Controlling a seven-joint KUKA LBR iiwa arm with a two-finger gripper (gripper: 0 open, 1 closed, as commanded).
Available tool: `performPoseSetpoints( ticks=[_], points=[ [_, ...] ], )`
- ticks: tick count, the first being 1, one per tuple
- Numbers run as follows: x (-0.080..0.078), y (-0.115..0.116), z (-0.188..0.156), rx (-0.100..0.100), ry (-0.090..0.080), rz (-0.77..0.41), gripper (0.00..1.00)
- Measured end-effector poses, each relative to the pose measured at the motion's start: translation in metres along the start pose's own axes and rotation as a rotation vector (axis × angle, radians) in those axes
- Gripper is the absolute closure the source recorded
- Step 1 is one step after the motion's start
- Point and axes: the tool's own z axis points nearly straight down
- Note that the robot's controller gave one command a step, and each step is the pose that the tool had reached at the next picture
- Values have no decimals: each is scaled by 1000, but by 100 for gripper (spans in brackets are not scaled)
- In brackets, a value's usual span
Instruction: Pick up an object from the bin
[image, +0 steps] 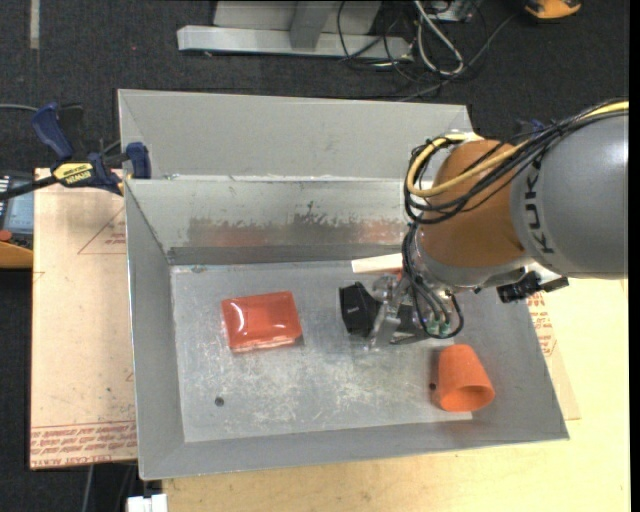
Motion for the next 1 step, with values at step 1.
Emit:
performPoseSetpoints(
  ticks=[1],
  points=[
    [5, -4, -63, 4, 14, -5, 100]
  ],
)
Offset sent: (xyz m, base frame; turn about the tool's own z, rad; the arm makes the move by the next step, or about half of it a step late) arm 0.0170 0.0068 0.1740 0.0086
